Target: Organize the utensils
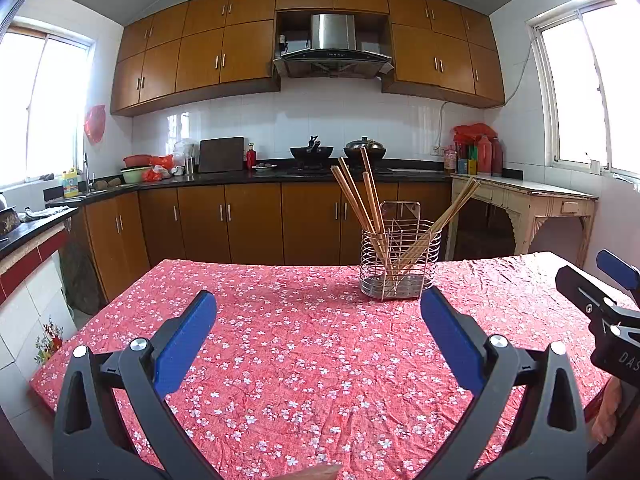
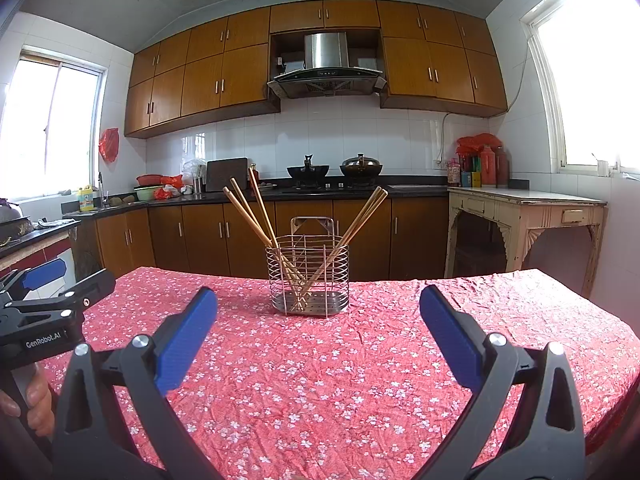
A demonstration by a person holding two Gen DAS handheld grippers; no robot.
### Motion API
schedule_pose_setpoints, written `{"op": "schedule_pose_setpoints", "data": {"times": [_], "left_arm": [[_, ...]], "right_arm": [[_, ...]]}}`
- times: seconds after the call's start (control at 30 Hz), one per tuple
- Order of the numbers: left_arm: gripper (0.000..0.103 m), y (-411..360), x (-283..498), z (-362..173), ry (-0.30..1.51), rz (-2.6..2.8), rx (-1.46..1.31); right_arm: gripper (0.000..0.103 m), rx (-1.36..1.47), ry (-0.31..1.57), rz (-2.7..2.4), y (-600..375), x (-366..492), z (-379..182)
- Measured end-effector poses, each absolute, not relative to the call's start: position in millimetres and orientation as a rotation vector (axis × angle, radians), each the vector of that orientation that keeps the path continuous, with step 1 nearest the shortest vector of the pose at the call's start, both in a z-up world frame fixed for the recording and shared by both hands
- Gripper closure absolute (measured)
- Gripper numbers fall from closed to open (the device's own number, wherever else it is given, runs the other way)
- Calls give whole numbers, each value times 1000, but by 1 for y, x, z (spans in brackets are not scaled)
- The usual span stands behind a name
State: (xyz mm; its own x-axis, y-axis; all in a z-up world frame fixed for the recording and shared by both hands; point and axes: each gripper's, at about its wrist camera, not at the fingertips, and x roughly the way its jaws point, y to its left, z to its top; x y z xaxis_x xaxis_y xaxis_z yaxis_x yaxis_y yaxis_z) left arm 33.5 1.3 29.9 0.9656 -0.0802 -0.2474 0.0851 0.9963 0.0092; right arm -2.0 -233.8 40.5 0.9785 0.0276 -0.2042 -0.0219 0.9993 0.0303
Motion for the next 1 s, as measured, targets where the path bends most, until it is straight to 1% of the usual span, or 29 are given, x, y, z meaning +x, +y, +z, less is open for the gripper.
{"op": "schedule_pose_setpoints", "data": {"times": [1.0], "left_arm": [[2, 2, 34, 26, 255, -88, 20]], "right_arm": [[4, 30, 206, 25, -232, -2, 40]]}}
